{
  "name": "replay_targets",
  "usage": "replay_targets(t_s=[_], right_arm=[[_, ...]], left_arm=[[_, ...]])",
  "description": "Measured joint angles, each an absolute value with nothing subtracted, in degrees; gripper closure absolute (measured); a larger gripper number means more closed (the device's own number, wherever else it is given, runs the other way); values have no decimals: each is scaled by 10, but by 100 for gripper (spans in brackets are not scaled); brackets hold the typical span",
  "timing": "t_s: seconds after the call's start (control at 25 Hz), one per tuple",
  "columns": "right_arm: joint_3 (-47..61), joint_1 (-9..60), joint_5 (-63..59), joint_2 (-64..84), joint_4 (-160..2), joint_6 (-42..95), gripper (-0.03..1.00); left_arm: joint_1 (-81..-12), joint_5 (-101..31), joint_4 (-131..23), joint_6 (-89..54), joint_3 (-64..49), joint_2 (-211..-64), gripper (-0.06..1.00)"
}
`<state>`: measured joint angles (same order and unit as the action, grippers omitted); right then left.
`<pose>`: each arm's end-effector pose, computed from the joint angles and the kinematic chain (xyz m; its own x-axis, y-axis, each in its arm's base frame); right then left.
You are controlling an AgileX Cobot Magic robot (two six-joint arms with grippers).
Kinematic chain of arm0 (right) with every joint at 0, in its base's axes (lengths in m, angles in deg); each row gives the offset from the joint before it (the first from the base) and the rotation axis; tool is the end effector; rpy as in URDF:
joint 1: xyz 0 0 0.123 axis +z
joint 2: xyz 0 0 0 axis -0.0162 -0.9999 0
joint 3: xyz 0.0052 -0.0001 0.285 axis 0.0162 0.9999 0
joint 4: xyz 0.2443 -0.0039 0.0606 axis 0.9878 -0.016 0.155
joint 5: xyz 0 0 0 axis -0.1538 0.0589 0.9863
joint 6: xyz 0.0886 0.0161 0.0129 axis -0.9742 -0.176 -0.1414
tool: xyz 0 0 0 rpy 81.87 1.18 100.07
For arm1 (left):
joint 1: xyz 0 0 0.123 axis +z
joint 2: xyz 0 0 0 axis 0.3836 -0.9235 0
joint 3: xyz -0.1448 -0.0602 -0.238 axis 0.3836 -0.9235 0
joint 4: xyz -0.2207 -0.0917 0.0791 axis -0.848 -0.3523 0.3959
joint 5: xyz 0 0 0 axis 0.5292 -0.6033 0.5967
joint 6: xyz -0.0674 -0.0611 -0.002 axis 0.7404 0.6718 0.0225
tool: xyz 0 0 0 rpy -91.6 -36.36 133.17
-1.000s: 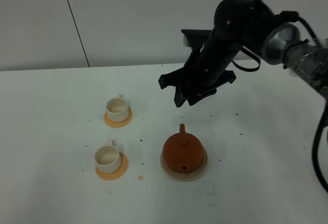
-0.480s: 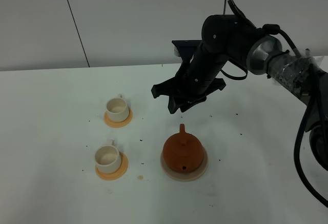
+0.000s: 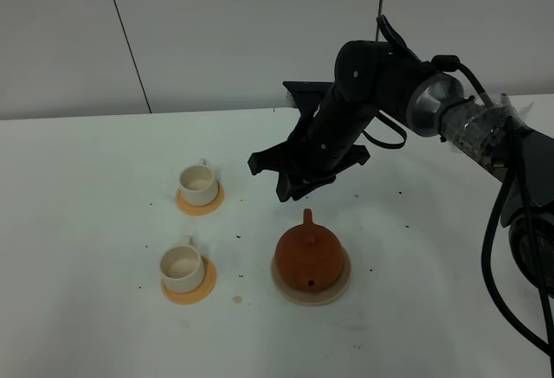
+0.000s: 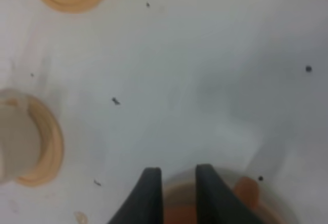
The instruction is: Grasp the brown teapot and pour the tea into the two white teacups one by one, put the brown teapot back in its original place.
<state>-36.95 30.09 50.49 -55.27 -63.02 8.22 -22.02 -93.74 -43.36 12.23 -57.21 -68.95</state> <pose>0.4374 0.2811 0.1825 -0.8797 -0.3545 -0.3168 -0.4593 0.8060 0.3735 0.0035 -0.0040 0.2819 -0.5276 0.0552 -0.8477 0.0598 0.9978 0.0278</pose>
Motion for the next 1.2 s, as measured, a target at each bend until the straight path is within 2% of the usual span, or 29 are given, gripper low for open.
replay_targets(t_s=[1.2], right_arm=[[-370, 304, 534, -563, -651, 81, 81]], left_arm=[[-220, -937, -434, 122, -572, -690, 71]])
